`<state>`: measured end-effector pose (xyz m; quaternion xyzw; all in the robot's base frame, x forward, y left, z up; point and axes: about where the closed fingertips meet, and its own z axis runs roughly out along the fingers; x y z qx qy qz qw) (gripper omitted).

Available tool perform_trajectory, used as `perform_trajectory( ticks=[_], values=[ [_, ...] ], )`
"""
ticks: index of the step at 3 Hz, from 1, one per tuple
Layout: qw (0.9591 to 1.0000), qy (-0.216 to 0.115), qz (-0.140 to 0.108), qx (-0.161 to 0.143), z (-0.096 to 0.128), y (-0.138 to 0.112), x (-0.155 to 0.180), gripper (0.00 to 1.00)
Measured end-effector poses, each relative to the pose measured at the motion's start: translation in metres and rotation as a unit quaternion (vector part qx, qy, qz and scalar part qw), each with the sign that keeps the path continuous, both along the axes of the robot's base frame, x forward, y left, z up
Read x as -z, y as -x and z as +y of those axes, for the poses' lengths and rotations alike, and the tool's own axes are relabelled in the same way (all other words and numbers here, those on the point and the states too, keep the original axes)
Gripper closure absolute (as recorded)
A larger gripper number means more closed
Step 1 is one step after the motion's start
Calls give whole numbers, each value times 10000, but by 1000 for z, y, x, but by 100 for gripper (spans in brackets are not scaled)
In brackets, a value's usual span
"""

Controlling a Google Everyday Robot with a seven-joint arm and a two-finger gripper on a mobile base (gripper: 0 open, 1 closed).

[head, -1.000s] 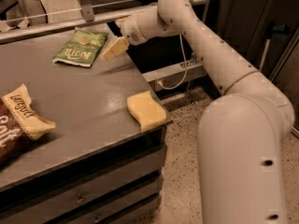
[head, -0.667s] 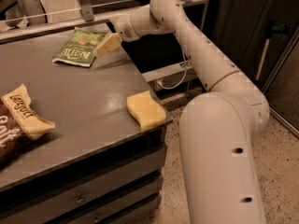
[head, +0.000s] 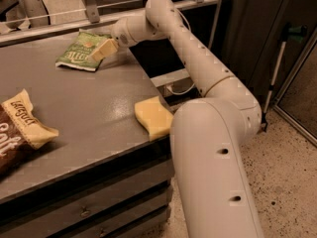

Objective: Pick green jalapeno chip bag

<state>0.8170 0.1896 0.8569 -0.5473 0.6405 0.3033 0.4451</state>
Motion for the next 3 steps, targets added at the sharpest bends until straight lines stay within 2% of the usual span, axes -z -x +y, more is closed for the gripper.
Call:
perform_trajectory(
  ticks=[1, 3],
  values=[
    [9999, -5, 143, 32, 10, -1, 11, 17],
    [9996, -30, 265, 121, 15, -1, 23, 64]
  ],
)
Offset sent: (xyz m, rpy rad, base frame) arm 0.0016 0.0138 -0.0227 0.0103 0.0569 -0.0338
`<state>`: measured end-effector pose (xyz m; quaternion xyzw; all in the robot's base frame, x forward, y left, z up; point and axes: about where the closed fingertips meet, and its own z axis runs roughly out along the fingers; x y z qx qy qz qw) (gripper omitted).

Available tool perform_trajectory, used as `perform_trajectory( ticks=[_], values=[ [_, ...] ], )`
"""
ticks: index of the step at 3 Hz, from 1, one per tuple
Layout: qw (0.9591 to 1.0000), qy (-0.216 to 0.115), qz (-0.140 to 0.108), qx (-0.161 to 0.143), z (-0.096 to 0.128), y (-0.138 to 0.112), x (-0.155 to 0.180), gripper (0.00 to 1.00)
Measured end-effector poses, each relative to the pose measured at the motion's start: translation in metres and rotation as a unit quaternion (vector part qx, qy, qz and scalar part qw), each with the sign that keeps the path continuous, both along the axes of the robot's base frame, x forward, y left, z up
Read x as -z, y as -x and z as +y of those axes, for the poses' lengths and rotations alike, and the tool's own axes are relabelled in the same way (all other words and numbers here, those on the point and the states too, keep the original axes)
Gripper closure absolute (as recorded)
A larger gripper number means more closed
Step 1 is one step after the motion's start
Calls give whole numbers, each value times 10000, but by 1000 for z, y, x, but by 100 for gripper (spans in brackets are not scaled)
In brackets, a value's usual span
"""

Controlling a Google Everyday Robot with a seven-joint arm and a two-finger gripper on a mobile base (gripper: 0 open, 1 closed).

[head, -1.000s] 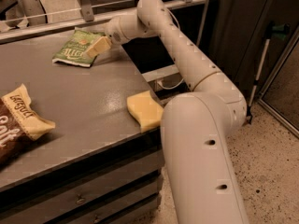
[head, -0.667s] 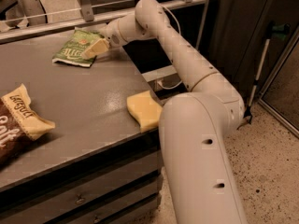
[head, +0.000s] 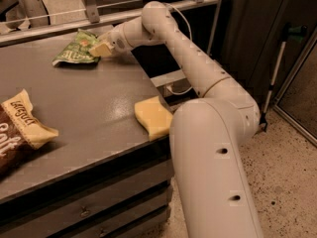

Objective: Pick green jalapeno chip bag

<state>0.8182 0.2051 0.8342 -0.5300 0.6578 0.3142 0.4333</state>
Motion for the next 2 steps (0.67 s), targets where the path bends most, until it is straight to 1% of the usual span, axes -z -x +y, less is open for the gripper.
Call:
perform_trajectory(
  ticks=[1, 2],
  values=[
    [10000, 2, 11, 19, -1, 0, 0, 87],
    [10000, 2, 11, 19, -1, 0, -3, 100]
  ],
)
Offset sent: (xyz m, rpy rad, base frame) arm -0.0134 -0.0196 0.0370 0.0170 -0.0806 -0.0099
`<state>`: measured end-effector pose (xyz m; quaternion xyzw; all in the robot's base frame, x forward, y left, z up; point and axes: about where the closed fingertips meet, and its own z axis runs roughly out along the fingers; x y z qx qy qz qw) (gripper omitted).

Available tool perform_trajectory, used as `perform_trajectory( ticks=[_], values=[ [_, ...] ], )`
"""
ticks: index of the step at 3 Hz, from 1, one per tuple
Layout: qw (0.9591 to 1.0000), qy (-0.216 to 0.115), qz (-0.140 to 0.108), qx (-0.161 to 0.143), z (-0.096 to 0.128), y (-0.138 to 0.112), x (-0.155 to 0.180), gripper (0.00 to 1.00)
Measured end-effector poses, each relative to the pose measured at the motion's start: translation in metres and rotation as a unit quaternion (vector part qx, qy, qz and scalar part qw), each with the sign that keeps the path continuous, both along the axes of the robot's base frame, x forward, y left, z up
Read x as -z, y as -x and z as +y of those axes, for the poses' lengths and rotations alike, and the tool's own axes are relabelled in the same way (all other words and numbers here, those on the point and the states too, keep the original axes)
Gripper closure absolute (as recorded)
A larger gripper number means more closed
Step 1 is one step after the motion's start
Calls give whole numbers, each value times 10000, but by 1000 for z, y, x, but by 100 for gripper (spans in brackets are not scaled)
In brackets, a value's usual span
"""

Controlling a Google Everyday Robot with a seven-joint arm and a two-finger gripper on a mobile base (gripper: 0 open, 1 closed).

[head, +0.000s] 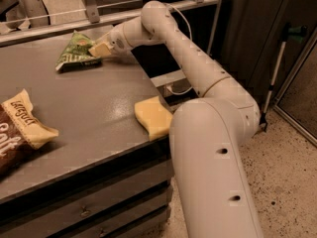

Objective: Pick green jalapeno chip bag

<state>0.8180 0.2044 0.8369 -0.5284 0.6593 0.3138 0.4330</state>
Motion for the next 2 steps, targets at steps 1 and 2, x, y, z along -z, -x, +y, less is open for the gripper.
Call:
perform_trajectory(
  ticks=[1, 2],
  values=[
    [10000, 0, 0, 0, 0, 0, 0, 100],
    [10000, 0, -1, -1, 0, 0, -1, 100]
  ],
)
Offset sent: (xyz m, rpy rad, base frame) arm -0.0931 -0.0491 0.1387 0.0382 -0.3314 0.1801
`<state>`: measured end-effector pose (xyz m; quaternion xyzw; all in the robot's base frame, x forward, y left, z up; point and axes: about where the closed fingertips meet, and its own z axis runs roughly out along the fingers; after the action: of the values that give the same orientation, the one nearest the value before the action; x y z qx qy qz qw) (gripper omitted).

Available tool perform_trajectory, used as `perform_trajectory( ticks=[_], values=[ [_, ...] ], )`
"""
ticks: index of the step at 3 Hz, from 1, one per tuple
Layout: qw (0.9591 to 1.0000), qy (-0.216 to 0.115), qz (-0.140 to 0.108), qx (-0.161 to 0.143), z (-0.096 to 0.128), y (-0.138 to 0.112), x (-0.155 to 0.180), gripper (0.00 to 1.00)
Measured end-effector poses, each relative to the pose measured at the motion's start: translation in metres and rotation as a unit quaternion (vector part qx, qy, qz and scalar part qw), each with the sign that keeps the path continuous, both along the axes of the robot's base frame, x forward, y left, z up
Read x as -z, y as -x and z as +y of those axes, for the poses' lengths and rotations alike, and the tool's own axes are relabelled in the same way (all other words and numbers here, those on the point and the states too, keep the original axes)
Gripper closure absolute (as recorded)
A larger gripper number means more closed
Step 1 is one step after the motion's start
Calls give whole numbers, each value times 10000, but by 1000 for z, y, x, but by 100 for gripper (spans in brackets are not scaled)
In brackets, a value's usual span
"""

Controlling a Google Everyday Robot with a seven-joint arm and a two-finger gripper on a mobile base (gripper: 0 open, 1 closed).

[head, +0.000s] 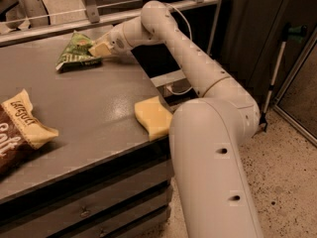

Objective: Pick green jalapeno chip bag

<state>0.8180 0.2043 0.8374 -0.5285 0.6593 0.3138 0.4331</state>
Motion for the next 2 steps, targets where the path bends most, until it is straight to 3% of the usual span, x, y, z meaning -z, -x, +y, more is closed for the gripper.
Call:
perform_trajectory(
  ticks=[1, 2],
  values=[
    [9986, -44, -492, -165, -16, 20, -39, 100],
    [9895, -83, -1412, -295, -49, 60, -106, 100]
  ],
)
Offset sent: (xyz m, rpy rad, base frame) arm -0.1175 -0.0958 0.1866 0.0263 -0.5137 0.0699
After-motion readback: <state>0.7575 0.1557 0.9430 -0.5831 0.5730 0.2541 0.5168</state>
